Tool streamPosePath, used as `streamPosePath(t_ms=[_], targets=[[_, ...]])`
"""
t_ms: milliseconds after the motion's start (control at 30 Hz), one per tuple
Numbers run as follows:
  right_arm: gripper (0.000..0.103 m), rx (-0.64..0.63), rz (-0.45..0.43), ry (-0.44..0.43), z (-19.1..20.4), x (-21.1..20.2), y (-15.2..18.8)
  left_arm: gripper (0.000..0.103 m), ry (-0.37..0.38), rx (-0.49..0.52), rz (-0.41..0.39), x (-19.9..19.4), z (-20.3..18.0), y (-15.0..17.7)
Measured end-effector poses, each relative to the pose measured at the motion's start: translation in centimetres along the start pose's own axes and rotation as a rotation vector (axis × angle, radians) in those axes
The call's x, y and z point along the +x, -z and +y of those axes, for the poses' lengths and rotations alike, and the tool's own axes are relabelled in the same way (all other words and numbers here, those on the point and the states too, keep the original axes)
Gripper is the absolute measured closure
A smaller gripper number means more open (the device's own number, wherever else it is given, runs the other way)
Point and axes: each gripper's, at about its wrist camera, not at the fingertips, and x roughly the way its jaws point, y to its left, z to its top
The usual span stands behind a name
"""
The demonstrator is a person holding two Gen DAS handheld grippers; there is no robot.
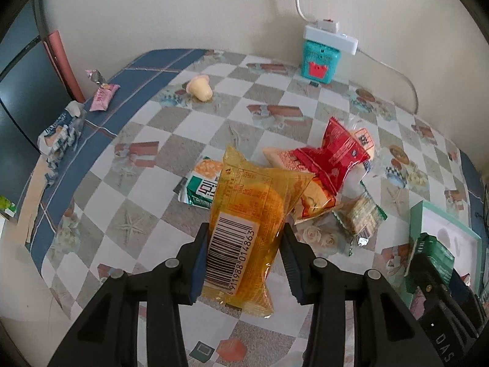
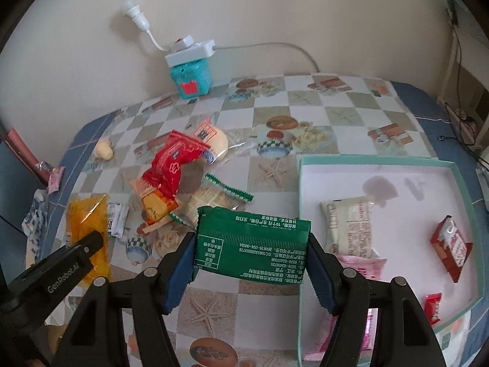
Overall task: Organize snacks
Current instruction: 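Carry the green pack and orange bag over the tray and open both grippers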
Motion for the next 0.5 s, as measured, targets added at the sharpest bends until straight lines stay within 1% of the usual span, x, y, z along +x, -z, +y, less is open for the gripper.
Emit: streamPosePath(t_ms=[133, 267, 400, 500], targets=[[0.032, 0.031, -0.02, 0.019, -1.4, -0.8, -0.3, 0.057, 0.006, 0.006, -0.029, -1.0, -0.6, 0.0], [0.032, 0.089, -0.031, 0.038, -3.8, -1.2, -0.7, 0.057, 0.027, 0.019, -0.049, -2.0, -1.7, 0.1], [0.032, 0.155, -0.046, 0.064, -6.6, -1.9, -0.9, 0.057, 0.044, 0.051, -0.074, -3.0, -3.6, 0.2], [0.032, 0.218, -0.061, 0.097, -9.3, -2.4, -1.1, 0.057, 0.075, 0.087, -0.09, -3.8, -5.7, 0.3]])
